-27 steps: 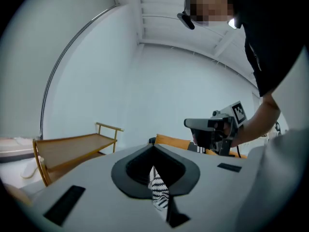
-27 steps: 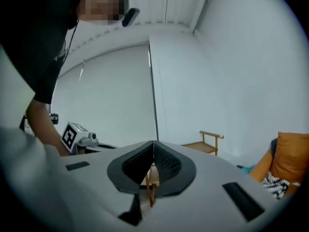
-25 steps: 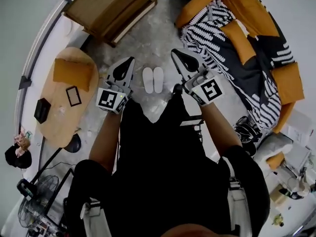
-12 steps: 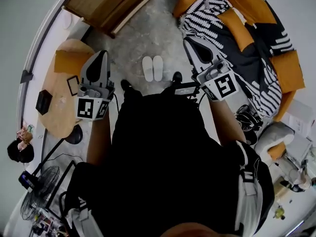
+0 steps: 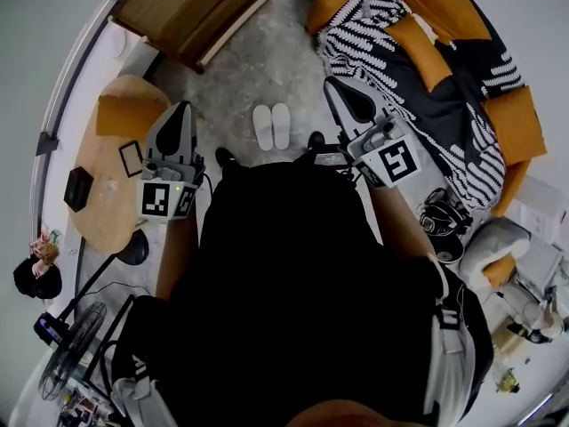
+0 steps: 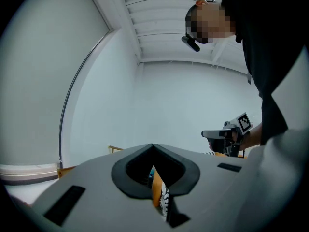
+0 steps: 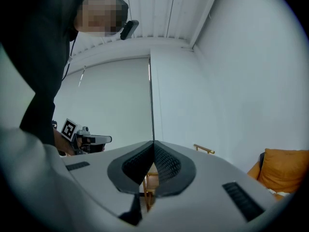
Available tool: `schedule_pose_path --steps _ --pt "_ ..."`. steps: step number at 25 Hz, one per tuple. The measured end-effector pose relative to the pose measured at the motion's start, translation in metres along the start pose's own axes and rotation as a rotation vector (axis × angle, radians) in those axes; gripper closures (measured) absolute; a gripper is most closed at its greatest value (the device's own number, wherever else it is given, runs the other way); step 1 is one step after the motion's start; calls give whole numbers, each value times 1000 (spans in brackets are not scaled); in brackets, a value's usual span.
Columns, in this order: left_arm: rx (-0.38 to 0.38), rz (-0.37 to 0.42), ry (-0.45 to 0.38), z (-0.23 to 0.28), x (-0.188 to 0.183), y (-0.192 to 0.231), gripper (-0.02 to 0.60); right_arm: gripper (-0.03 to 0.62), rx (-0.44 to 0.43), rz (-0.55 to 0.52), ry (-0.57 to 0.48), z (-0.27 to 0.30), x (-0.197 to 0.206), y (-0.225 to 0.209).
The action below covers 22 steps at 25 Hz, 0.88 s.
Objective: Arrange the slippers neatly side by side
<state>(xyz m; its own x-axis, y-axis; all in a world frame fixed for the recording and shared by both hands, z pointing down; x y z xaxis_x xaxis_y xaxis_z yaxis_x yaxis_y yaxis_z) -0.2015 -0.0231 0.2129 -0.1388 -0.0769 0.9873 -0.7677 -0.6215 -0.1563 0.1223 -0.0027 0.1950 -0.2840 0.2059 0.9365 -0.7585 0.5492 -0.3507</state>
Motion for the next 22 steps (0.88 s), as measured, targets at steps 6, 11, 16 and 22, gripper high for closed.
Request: schedule_pose_path --steps 6,11,16,22 --pt "17 -12 9 6 9 -2 568 563 -3 11 18 3 8 0" --pt "26 -25 13 8 11 -5 568 563 -3 18 19 3 10 1" --pt "18 -54 -15 9 11 -7 568 563 7 17 26 0 15 -3" --pt "21 -36 -3 11 13 -9 568 563 -3 1 36 -1 16 -4"
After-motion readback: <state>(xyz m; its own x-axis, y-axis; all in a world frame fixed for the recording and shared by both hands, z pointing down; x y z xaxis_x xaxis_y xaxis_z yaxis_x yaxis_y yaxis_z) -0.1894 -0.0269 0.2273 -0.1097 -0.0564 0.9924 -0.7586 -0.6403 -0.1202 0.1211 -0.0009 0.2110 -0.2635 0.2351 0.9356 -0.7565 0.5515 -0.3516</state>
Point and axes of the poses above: the fingertips, and each gripper's own axes: z forward along the fingers, y to its left, x out of its underside, the point moved 8 cm from there along -z, backward along the fingers, and after that the axes turned 14 degrees about z, right-handed, at the moved point
